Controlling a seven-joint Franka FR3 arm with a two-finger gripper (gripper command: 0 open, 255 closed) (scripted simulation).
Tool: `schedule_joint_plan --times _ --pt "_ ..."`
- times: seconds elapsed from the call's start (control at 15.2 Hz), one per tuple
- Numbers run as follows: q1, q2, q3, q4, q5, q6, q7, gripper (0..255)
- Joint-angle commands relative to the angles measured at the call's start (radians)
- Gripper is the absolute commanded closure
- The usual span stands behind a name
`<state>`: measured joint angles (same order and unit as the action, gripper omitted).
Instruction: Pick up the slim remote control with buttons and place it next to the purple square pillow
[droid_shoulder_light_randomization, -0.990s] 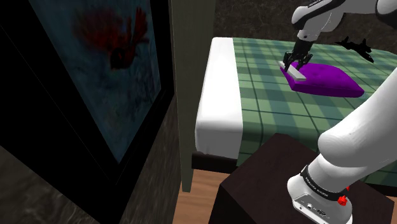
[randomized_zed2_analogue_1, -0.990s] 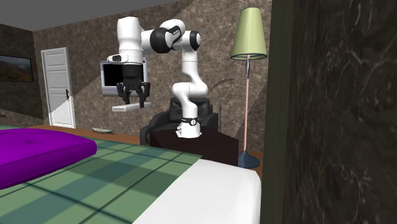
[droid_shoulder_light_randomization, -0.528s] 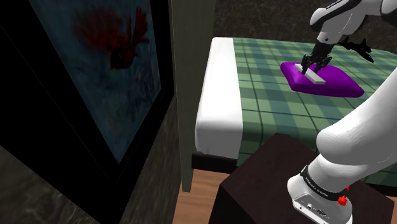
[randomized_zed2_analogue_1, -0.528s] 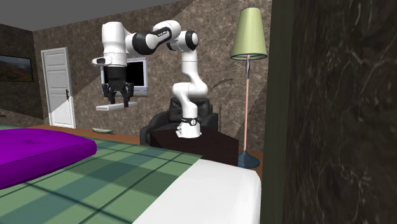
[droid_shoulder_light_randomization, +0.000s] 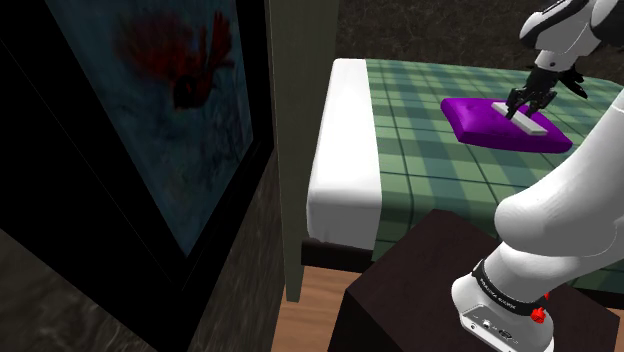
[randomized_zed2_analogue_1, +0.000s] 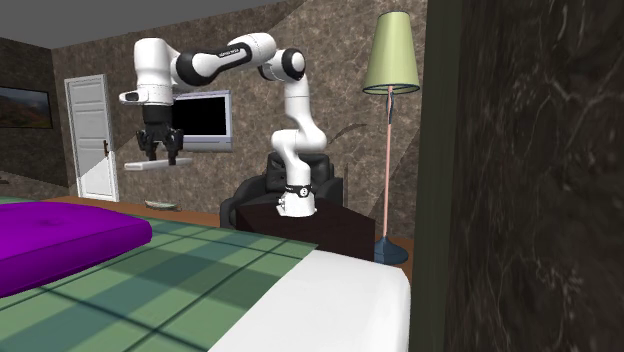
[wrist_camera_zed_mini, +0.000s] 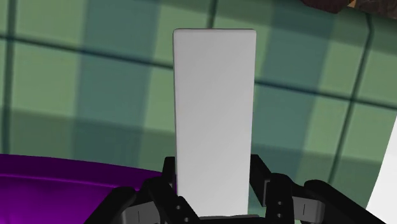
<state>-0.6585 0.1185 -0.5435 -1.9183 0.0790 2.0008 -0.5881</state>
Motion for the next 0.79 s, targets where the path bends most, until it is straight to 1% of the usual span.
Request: schedule_joint_plan --times 0.0,0.4,0.73 --pt "-0.032 0.027 -0.019 0.028 0.017 -0.007 -0.058 255" --pt "-0.141 0.138 -0.062 0.152 0.085 -0.047 -0.224 255" --pt "-0.145 0.159 -0.056 0.110 0.101 0.013 -0.235 255"
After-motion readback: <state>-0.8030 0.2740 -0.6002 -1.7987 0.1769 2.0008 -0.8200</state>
